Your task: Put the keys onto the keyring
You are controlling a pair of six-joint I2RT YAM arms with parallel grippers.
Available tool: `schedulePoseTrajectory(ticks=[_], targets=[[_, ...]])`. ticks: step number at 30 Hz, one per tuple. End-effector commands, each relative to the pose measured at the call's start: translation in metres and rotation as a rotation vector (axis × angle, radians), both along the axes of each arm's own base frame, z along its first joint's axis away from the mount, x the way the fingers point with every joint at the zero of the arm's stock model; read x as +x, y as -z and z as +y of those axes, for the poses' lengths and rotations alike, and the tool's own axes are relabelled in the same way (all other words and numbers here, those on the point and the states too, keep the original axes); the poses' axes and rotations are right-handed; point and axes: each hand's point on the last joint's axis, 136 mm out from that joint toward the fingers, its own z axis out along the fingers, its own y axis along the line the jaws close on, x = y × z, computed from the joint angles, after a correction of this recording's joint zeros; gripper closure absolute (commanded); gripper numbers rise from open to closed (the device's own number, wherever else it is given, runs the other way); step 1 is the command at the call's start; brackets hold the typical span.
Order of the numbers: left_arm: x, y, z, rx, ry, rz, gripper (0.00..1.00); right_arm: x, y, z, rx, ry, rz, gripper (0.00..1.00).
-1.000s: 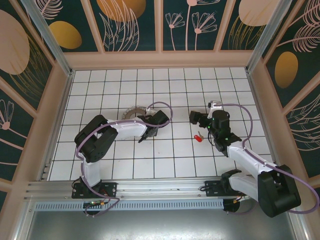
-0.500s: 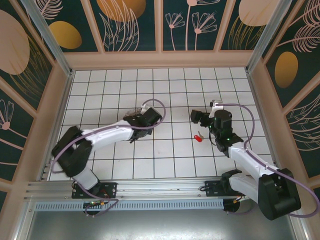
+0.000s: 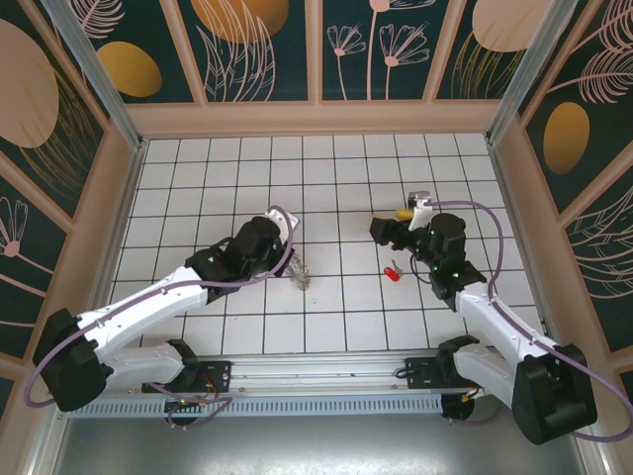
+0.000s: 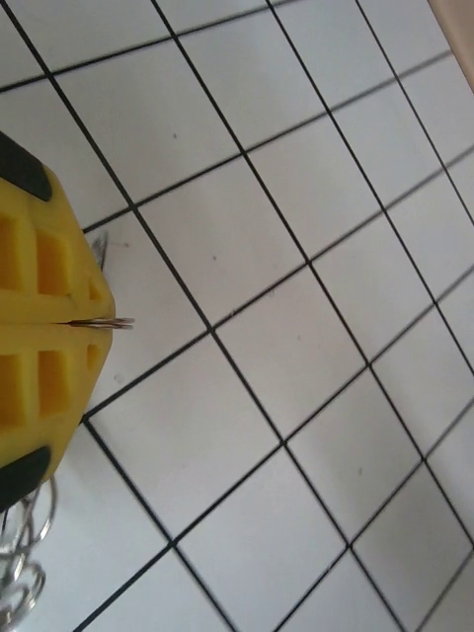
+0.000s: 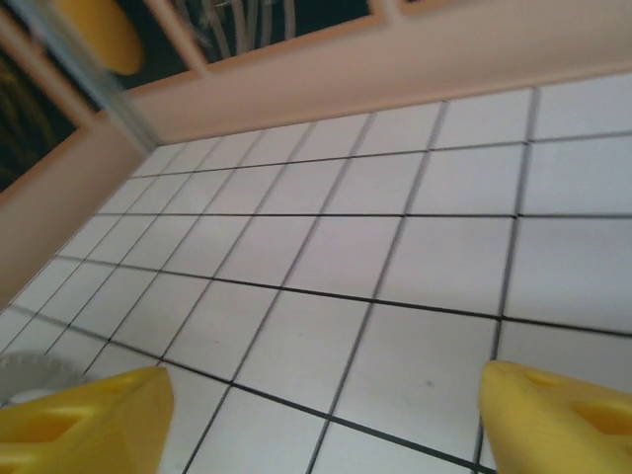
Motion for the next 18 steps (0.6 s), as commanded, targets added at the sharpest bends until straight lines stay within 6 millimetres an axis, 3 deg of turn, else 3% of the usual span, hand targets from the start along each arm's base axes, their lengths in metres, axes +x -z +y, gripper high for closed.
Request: schedulePoseTrajectory(ticks=[1,9,13,18], targets=[[-0.013,-0.032,-0.024,-0.126,0.171,-0.095,1.0,-0.017,-0.05,0.024,0.074,-0.175,-0.144,0.31],[-0.065,-0.088,-0.053,-0.384,0.494,-0.19,1.0,-0.067,-0.076,0.058,0.18,-0.467,-0.273,0.53],[-0.081,-0.103,-0.058,-0.445,0.585,-0.201,1.0,-0.094,-0.084,0.074,0.2,-0.602,-0.337,0.65],[-0.096,-0.123,-0.062,-0.512,0.662,-0.218,1.0,-0.131,-0.093,0.092,0.21,-0.773,-0.413,0.72]])
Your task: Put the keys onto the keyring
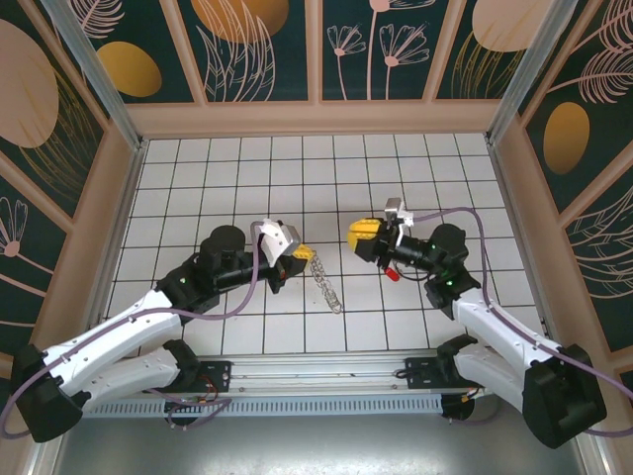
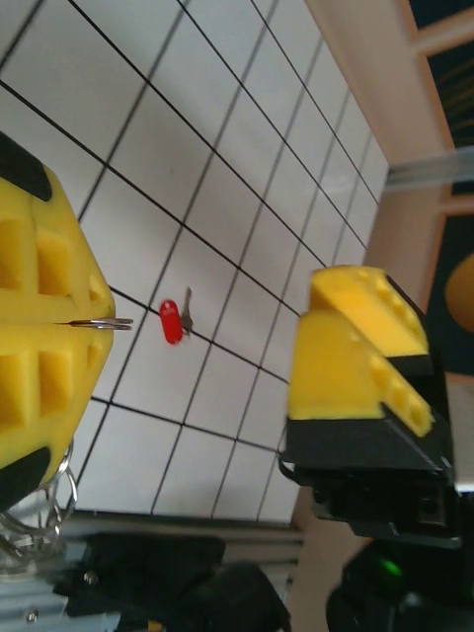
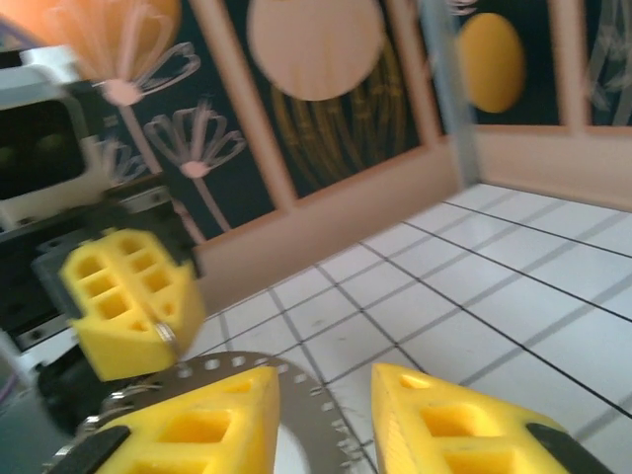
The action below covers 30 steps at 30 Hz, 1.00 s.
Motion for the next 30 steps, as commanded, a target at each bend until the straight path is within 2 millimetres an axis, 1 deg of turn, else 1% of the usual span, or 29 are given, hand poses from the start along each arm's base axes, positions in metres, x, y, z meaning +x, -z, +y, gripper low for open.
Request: schedulePoseTrajectory(ticks=[1,3,6,9,14,17,21,27,30], targets=[[-0.019,-0.038,-0.006,-0.12,0.112,-0.076,1.0,-0.038,-0.021,0.008,0.047,-0.155,-0.148,0.73],[-0.025,-0.047,-0.006,-0.145,0.137,-0.085,1.0,-0.051,-0.025,0.01,0.058,-0.199,-0.178,0.76],[-0.032,-0.054,-0.005,-0.168,0.165,-0.09,1.0,-0.057,-0.027,0.01,0.062,-0.218,-0.198,0.77],[-0.036,-0.056,-0.006,-0.179,0.193,-0.084,1.0,-0.065,-0.026,0.015,0.064,-0.256,-0.2,0.77],[-0.038,-0.053,-0.008,-0.176,0.209,-0.075,1.0,-0.077,-0.03,0.023,0.074,-0.304,-0.221,0.76],[-0.039,-0.054,-0.009,-0.177,0.217,-0.073,1.0,-0.08,-0.031,0.026,0.079,-0.321,-0.229,0.73],[-0.041,-0.054,-0.011,-0.172,0.235,-0.068,1.0,-0.081,-0.03,0.031,0.075,-0.334,-0.227,0.72],[-0.043,-0.05,-0.013,-0.158,0.258,-0.053,1.0,-0.083,-0.028,0.038,0.067,-0.357,-0.227,0.74],[-0.043,-0.049,-0.014,-0.154,0.26,-0.049,1.0,-0.084,-0.028,0.04,0.065,-0.371,-0.229,0.77]])
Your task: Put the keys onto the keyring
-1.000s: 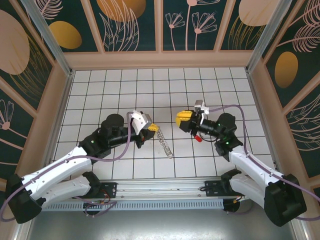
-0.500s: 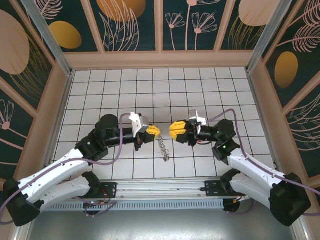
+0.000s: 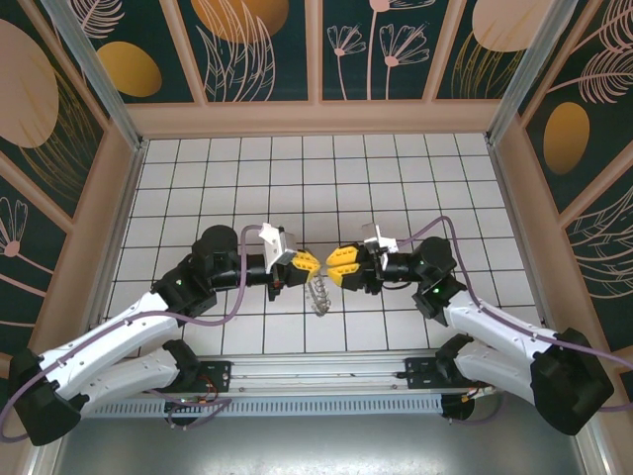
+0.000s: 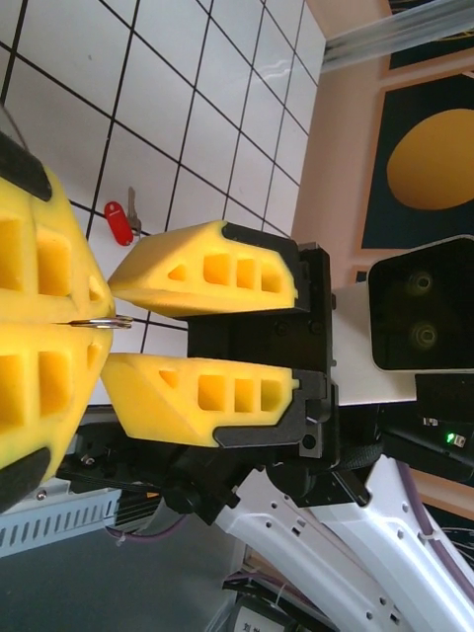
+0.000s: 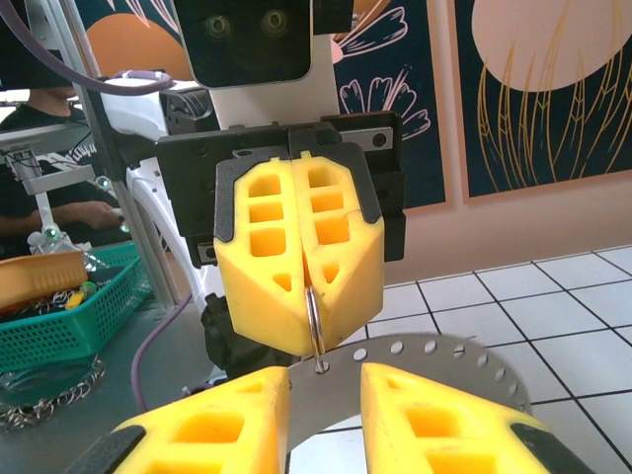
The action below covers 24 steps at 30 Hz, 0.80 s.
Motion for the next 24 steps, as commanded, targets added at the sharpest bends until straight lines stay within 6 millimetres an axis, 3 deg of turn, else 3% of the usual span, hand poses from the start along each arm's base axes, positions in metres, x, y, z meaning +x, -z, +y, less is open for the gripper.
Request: schedulePoseTrajectory(ticks=[1,12,18,22,24], targets=[[-0.005,-0.023,-0.003,-0.054,0.037,-0.043,1.0,-0.009,-0.02,0.002,0.045,-0.039,-0.092,0.78],[-0.006,-0.021,-0.005,-0.045,0.051,-0.038,1.0,-0.007,-0.018,0.008,0.033,-0.049,-0.093,0.84],[-0.004,-0.019,-0.006,-0.034,0.047,-0.031,1.0,-0.006,-0.017,0.01,0.027,-0.042,-0.099,1.0],[0.001,-0.011,-0.006,0.007,0.02,-0.017,1.0,0.0,-0.019,0.011,0.0,0.001,-0.098,1.0],[0.005,-0.003,-0.004,0.048,-0.002,-0.011,0.89,0.007,-0.018,0.012,-0.038,0.035,-0.09,1.0]])
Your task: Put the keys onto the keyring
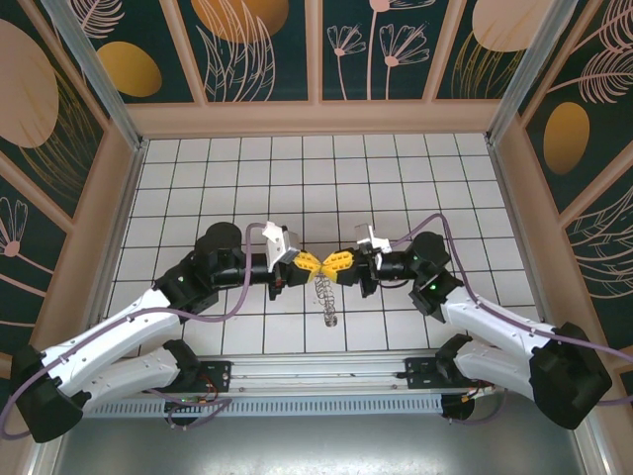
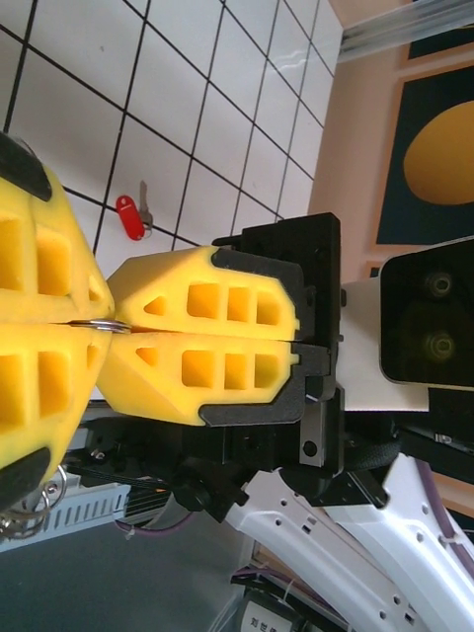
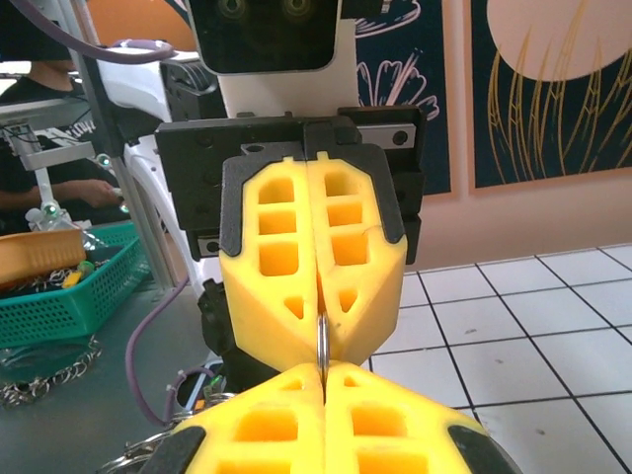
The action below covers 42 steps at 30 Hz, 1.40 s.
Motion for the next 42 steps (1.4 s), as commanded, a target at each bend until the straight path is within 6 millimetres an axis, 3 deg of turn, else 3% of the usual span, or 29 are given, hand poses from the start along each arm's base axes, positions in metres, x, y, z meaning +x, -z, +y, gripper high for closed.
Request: schedulePoseTrajectory(ticks=[1,2,3,9,12,14,17,18,24,29,42], targets=[[0.004,-0.006,-0.001,0.029,-0.013,-0.035,0.79,0.01,-0.02,0.003,-0.021,0.071,-0.059,1.0],[0.007,-0.002,0.001,0.054,-0.028,-0.034,0.7,0.015,-0.02,0.004,-0.052,0.094,-0.054,1.0],[0.009,0.0,0.002,0.072,-0.041,-0.034,0.68,0.02,-0.018,0.005,-0.085,0.114,-0.047,1.0],[0.018,0.011,0.005,0.152,-0.083,-0.042,0.67,0.035,-0.009,0.013,-0.279,0.19,-0.038,1.0],[0.02,0.015,0.003,0.17,-0.077,-0.035,0.74,0.034,0.002,0.02,-0.366,0.199,-0.047,1.0],[0.02,0.019,0.001,0.187,-0.069,-0.028,0.85,0.032,0.004,0.024,-0.397,0.203,-0.063,1.0],[0.019,0.021,0.0,0.2,-0.058,-0.024,1.0,0.029,-0.004,0.026,-0.372,0.196,-0.088,1.0],[0.019,0.021,0.001,0.199,-0.057,-0.025,1.0,0.027,-0.009,0.026,-0.356,0.192,-0.096,1.0],[0.009,0.003,0.002,0.102,-0.03,-0.047,1.0,0.012,-0.028,0.02,-0.23,0.152,-0.136,1.0],[-0.004,-0.019,0.004,-0.027,0.002,-0.073,1.0,0.003,-0.028,0.011,-0.161,0.132,-0.104,0.74],[-0.026,-0.045,0.014,-0.192,0.06,-0.113,1.0,-0.011,-0.027,0.003,-0.058,0.083,-0.078,0.74]])
